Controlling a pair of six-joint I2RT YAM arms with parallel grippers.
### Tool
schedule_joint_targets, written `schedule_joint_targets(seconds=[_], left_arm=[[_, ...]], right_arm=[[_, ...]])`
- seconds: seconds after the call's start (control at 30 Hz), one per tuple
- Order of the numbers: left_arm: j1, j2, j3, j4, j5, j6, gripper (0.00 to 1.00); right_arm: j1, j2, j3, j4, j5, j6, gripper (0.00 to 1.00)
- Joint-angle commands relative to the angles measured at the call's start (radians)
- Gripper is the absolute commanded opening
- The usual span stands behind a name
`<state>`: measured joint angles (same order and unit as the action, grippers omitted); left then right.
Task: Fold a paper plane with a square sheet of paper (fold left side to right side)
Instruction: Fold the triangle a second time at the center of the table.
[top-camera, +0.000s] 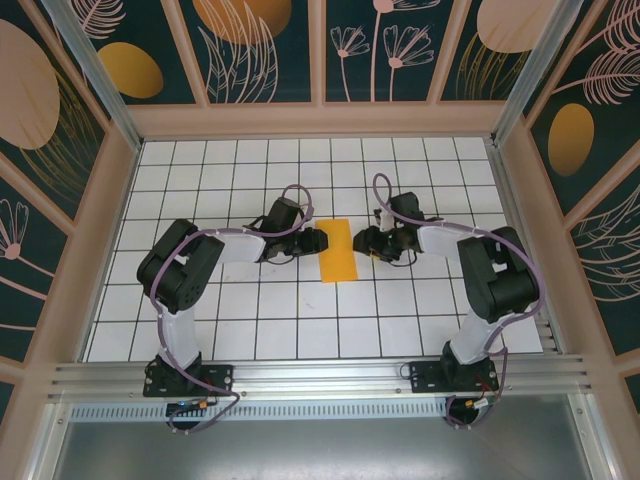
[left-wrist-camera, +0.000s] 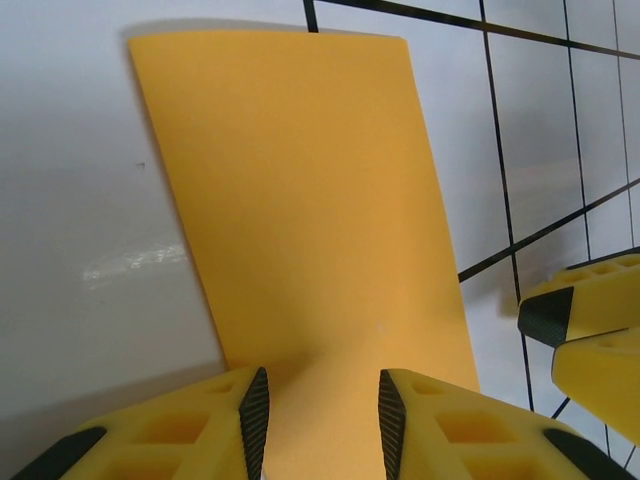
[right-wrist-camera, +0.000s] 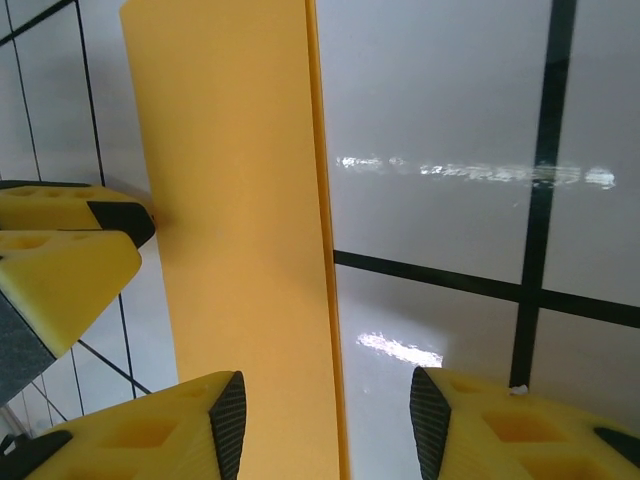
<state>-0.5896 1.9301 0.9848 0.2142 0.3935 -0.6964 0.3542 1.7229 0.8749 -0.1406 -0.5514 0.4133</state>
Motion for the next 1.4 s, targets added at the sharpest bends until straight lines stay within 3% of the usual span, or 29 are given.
schedule_joint_targets(seconds=[0.0, 0.4, 0.57, 0.9, 1.37], left_arm=[[-0.010, 0.021, 0.003, -0.054, -0.036, 0.028, 0.37], [-0.043, 0.045, 0.084, -0.175, -0.105, 0.071, 0.38], [-0.044, 0.048, 0.083, -0.173, -0.106, 0.066, 0.38], [-0.045, 0.044, 0.075, -0.168, -0.110, 0.067, 0.38], [-0.045, 0.030, 0.071, -0.167, -0.114, 0.070, 0.38]], right_arm=[[0.017, 0.026, 0.035, -0.052, -0.007, 0.014, 0.50], [-0.004, 0.010, 0.023, -0.022, -0.038, 0.048, 0.50], [-0.006, 0.030, 0.035, -0.004, -0.103, 0.059, 0.50], [0.005, 0.078, 0.069, -0.013, -0.102, 0.062, 0.50], [0.033, -0.033, -0.026, -0.095, -0.083, 0.082, 0.50]])
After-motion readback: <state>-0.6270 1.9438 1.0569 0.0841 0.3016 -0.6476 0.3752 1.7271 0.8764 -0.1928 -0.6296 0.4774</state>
